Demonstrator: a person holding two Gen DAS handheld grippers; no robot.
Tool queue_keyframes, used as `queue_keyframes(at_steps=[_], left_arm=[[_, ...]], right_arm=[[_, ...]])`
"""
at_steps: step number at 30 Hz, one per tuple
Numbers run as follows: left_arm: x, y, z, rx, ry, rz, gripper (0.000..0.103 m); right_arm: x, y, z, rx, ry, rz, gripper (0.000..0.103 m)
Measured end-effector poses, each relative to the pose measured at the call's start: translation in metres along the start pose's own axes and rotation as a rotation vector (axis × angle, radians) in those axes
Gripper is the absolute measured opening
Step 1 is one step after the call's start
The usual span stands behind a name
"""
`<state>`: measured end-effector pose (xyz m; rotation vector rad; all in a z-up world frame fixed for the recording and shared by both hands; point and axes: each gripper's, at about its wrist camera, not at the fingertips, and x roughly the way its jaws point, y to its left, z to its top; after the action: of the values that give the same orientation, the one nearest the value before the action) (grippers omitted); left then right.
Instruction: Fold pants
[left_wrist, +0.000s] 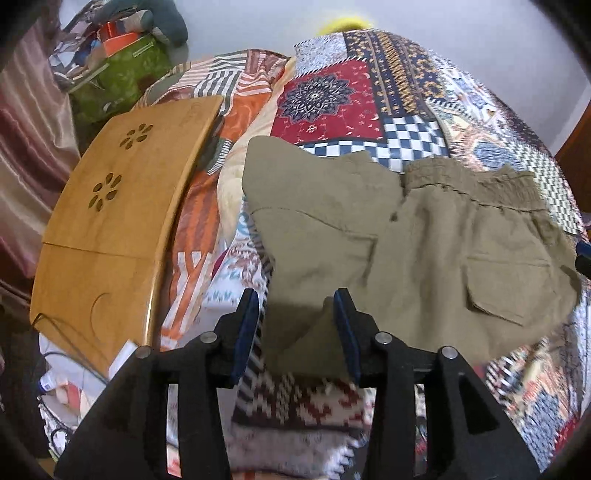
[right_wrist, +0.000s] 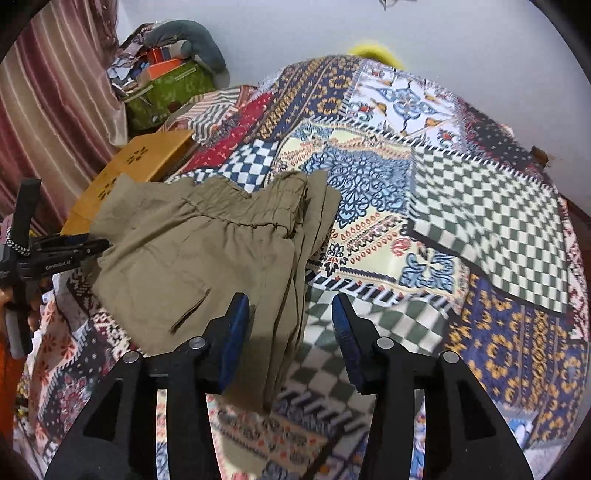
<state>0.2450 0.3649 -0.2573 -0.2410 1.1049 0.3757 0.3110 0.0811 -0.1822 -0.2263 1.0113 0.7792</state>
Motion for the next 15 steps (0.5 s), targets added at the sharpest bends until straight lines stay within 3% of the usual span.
queue_keyframes(at_steps=[10, 15], left_arm=[[-0.118, -0.031, -0.023, 0.067, -0.169, -0.013, 0.048], [-0.191, -0.057, -0.046, 0.11, -0.313, -0.03, 0.052]], right_arm=[[-0.093, 0.025, -0.002, -0.02, -0.17, 0.025, 0.043], [-0.144, 0.042, -0.011, -0.039, -0.292, 0.013, 0.043]])
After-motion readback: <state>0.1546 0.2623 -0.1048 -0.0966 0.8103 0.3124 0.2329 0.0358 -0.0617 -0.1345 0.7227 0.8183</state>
